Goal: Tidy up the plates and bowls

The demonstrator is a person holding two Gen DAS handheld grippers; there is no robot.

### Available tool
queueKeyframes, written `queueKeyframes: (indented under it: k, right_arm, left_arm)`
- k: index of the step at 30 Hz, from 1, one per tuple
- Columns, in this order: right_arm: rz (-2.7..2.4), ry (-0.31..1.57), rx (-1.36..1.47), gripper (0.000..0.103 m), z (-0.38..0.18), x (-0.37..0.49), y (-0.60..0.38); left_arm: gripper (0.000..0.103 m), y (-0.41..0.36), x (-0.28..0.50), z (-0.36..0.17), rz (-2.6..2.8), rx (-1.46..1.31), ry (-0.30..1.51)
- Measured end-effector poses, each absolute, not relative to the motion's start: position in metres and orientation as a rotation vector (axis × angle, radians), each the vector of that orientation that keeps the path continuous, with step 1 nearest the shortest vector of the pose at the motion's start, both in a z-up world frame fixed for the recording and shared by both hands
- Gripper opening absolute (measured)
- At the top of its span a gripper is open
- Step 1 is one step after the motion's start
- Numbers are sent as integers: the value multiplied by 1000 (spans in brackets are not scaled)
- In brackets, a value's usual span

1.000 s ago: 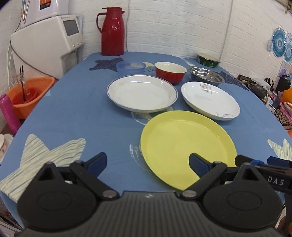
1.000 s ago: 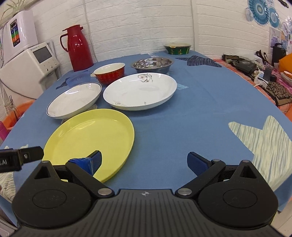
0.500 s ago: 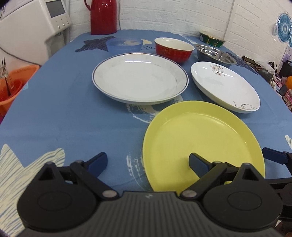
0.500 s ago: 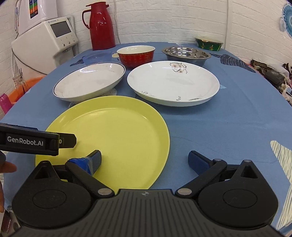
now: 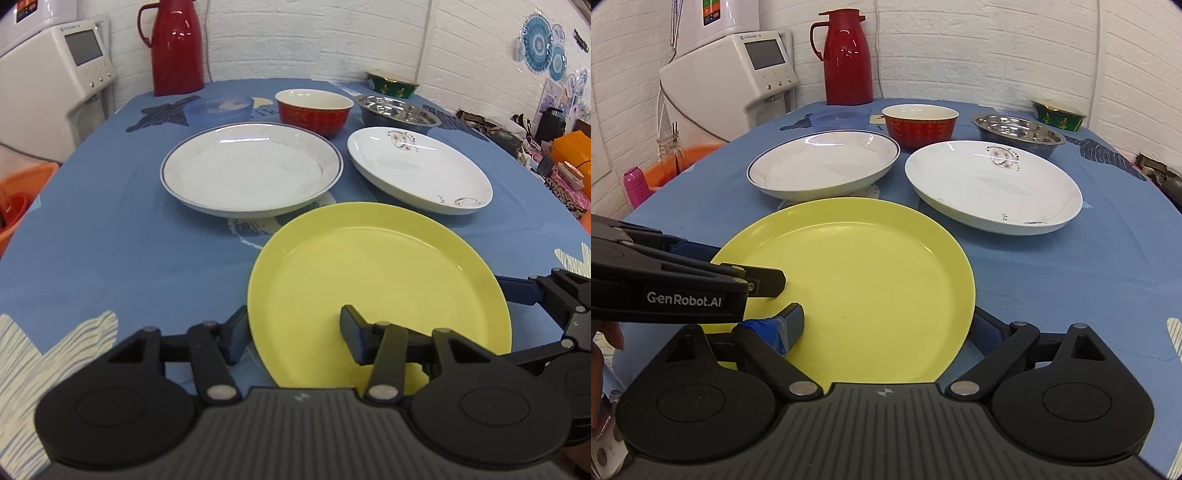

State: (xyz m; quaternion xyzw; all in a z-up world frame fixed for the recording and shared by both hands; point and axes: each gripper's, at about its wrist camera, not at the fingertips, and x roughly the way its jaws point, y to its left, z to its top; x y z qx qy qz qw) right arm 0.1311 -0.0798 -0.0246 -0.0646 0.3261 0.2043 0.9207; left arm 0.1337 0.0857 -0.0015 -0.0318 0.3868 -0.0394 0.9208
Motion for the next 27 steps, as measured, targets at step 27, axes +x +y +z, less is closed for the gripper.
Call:
queueKeyframes:
  k: [27]
  right_arm:
    - [598,667,-157,82,-26,121,-7]
  left_arm:
    - [56,171,110,3,64,-152,800]
